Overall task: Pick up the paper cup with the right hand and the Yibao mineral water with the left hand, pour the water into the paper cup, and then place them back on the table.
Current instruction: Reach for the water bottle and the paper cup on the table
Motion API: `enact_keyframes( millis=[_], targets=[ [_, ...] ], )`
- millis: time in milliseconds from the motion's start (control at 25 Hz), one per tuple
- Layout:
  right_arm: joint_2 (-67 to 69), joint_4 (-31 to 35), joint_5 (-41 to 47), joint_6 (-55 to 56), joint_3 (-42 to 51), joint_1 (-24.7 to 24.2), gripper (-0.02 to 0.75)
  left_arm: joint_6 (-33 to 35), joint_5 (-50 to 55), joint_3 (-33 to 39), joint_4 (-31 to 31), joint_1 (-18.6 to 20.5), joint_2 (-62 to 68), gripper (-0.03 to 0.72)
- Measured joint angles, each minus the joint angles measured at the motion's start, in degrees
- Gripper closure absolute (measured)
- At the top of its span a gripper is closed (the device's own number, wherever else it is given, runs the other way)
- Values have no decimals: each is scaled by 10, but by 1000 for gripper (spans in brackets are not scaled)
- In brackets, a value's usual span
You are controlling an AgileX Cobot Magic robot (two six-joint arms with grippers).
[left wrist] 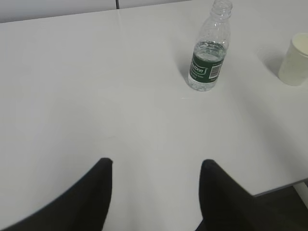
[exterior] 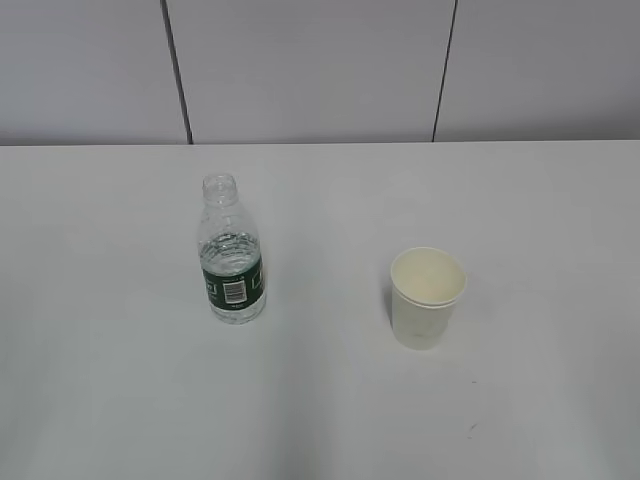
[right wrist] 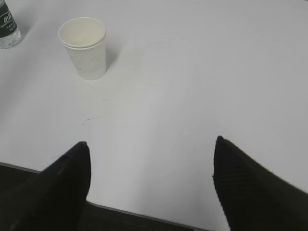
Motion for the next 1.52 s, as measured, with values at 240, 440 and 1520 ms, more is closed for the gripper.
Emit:
enact_keyframes(
  millis=[240,440,1520],
  targets=[
    [0,0,0,0,0,0,150,0,0,0,0,0,0,315],
    [0,0,0,0,0,0,150,0,0,0,0,0,0,315],
    [332,-3,-721,-29,108,5,150,0,-640,59,-29,-21,352,311]
  ],
)
